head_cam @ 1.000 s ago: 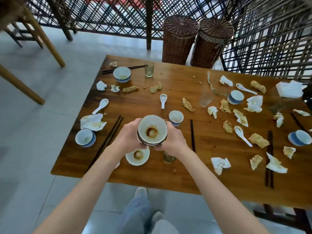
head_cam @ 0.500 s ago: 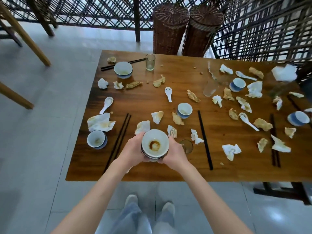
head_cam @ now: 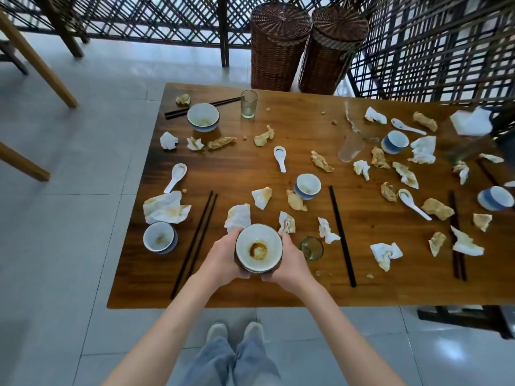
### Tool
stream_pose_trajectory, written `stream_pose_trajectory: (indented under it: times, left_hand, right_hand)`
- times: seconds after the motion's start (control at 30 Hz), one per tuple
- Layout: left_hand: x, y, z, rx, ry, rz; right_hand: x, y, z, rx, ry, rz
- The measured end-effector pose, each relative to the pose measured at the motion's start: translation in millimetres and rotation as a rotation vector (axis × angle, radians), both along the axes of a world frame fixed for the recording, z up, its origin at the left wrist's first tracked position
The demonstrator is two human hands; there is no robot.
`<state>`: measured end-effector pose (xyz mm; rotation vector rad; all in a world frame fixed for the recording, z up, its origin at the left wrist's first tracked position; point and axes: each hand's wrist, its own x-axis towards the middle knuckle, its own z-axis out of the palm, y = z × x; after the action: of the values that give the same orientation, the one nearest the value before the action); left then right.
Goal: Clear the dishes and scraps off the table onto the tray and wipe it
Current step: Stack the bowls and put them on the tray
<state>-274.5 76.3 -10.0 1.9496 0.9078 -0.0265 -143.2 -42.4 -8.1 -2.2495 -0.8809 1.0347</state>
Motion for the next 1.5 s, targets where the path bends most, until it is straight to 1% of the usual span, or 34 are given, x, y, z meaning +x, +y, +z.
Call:
stream_pose_trajectory:
  times: [0.1,0.2,0.4,0.6,0.83,1.03,1.2,1.37,1.5]
  left_hand:
    - [-0.2,0.3,-5.6,-0.015,0.012,-0.01]
    - [-0.5,-0.8,-13.1,-0.019,0.01,0.018]
    - [-0.4,-2.9,-21.0,-0.03,0.004,0.099]
    - [2.6,21.5,-2.7,-0.021,-0.009,0.127]
    - [29.2,118.9,37.1,0.07,-0.006,0.112]
    - [66.2,221.4,60.0,0.096,-0.042,0.102]
    - [93.7,292.1,57.7,0.178,-0.05,0.091]
    - [113.5,346.8,40.7,0.174,-0.047,0.076]
    - [118.3,379.5,24.2,0.187,-0.024,0.113]
  right_hand:
    - [1.9,-2.3,-10.5,-0.024,0.084,-0.015]
    - [1.6,-2.9,-21.2,-0.029,0.11,-0.045]
    - [3.2,3.7,-30.0,-0.002,0.068,-0.029]
    - [14.3,32.3,-13.8,0.038,-0.008,0.064]
    - [48.0,127.8,34.7,0.078,-0.061,0.15]
    - [79.8,230.6,57.9,0.101,-0.047,0.105]
    - [107.0,303.2,53.6,0.099,-0.077,0.1]
    - [126.8,355.8,35.2,0.129,-0.089,0.1]
    - [133.1,389.3,19.5,0.125,-0.151,0.148]
